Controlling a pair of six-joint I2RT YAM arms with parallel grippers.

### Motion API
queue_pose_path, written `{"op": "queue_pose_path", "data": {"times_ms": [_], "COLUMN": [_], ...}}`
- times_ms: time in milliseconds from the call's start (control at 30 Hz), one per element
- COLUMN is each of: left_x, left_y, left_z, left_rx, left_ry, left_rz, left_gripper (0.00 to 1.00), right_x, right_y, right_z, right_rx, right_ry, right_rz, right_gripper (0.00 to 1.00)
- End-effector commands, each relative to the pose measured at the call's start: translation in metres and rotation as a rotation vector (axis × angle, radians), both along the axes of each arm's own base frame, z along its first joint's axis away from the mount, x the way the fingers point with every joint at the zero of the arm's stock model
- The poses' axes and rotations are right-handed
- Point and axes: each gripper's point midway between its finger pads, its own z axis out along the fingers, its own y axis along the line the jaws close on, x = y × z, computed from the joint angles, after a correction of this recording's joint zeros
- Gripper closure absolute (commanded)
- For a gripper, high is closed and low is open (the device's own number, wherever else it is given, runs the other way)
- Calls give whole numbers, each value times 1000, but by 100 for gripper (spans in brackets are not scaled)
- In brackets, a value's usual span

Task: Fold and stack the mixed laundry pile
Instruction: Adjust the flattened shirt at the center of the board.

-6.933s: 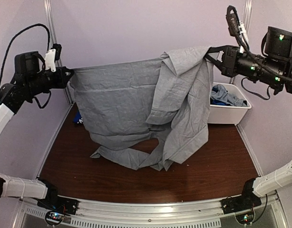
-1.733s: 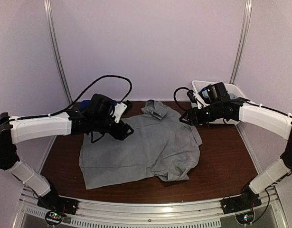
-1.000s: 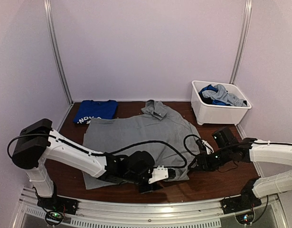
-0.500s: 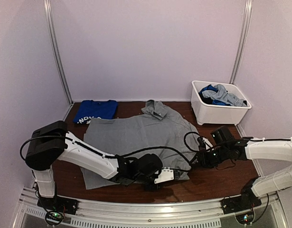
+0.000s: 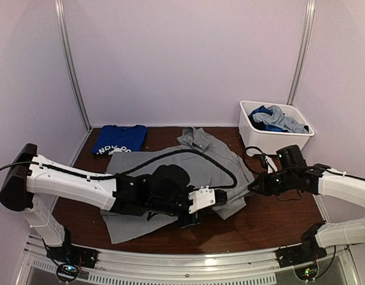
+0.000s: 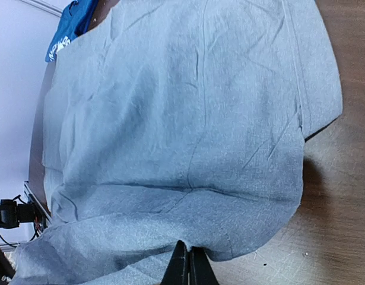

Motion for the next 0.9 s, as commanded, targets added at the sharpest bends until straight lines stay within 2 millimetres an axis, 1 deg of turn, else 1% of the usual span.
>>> {"op": "queue_pose_path", "data": {"times_ms": [0,33,100,133,167,233,300,367,400,433,500,533,600,633,667,733,767,800,833,867], "left_x": [-13,-5,20,33,47,71,91,108,116,120,115,107,88,79,67,52,45,43,40,33], "left_y": [-9,-7,0,5,9,14,19,25,29,32,34,35,37,38,39,42,44,45,47,45], "left_z": [55,61,71,73,71,56,39,18,8,-2,-11,-12,-9,-6,-9,-17,-21,-24,-29,-32], "left_rx": [-185,-228,-319,-352,-373,-363,-359,-341,-324,-295,-256,-250,-259,-265,-249,-220,-216,-217,-212,-206], "left_ry": [265,346,447,473,492,529,590,622,626,626,625,633,619,581,551,504,513,520,520,506], "left_rz": [-70,-53,-2,53,109,213,300,383,428,454,431,400,329,303,276,265,247,247,248,231], "left_gripper": [100,100,100,100,100,100,100,96,93,86,70,65,51,46,44,43,43,43,43,43], "right_x": [15,17,20,21,22,26,29,33,35,36,37,38,38,38,36,28,21,13,6,-3], "right_y": [-16,-19,-24,-26,-27,-27,-24,-20,-18,-17,-17,-19,-23,-25,-26,-21,-16,-13,-11,-9], "right_z": [23,24,24,24,24,26,27,26,25,26,26,26,22,19,16,14,18,23,31,40], "right_rx": [-36,-41,-50,-52,-49,-43,-33,-33,-34,-35,-42,-49,-76,-85,-89,-71,-38,-1,32,71], "right_ry": [-76,-78,-80,-81,-83,-90,-97,-92,-90,-90,-95,-97,-93,-86,-73,-57,-64,-77,-100,-125], "right_rz": [-57,-64,-78,-83,-87,-89,-79,-59,-48,-41,-40,-40,-48,-51,-45,-4,28,47,61,78], "right_gripper": [100,100,100,100,100,100,100,100,100,100,100,100,100,100,97,76,63,51,44,39]}}
